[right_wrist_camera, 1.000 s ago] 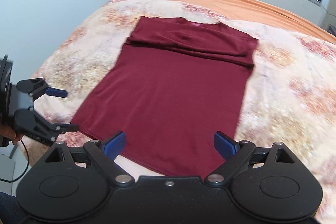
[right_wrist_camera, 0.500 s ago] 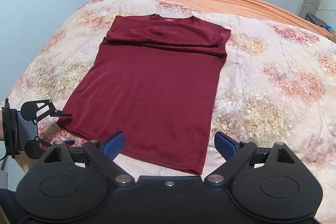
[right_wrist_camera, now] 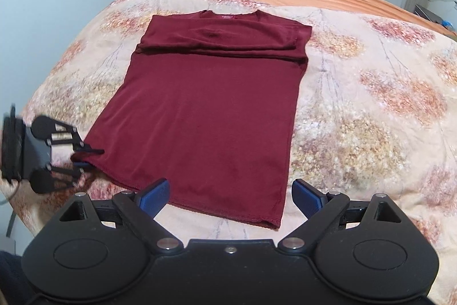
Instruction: Fold small clothes
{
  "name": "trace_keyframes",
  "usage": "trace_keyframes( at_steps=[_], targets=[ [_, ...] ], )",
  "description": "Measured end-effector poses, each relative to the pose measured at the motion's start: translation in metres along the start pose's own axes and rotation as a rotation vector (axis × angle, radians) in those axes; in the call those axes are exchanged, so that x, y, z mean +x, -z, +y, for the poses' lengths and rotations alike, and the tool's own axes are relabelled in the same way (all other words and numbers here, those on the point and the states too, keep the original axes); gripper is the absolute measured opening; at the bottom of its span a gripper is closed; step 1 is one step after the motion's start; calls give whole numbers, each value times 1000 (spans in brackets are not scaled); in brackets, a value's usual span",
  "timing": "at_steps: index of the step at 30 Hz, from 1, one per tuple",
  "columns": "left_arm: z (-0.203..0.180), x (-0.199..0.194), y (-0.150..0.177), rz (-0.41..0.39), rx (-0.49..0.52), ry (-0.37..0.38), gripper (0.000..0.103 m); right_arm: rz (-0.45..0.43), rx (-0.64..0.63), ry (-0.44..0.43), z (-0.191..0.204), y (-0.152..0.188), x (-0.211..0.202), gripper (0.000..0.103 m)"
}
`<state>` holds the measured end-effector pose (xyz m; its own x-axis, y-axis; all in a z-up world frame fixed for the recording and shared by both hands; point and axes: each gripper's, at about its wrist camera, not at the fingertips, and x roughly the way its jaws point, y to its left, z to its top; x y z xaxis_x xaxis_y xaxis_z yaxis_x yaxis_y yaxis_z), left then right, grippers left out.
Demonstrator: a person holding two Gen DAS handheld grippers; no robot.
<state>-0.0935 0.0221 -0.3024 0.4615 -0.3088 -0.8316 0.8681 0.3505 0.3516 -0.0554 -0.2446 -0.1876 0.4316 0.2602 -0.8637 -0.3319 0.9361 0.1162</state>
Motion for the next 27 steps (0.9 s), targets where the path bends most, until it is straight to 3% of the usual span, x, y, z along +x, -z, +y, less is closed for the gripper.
trace_keyframes(
  at_steps=[4, 7, 10, 15, 24, 27],
  targets=[
    [21, -10, -8, 35, -138, 79, 16, 6, -112, -20, 6, 13, 23, 93],
    [39, -15, -16, 58, -230, 89, 13, 11, -201, -37, 11, 25, 44, 92],
    [52, -13, -23, 88, -253, 78, 13, 20, -271, -55, 13, 34, 63, 90],
    [43, -6, -28, 133, -154, 74, 13, 36, -343, -55, 12, 45, 77, 89],
    [-7, 14, -22, 164, 121, 61, 23, 48, -318, -61, -4, 51, 72, 89],
    [1, 19, -25, 173, 62, 82, 15, 51, -338, -61, -5, 52, 75, 89]
  ],
)
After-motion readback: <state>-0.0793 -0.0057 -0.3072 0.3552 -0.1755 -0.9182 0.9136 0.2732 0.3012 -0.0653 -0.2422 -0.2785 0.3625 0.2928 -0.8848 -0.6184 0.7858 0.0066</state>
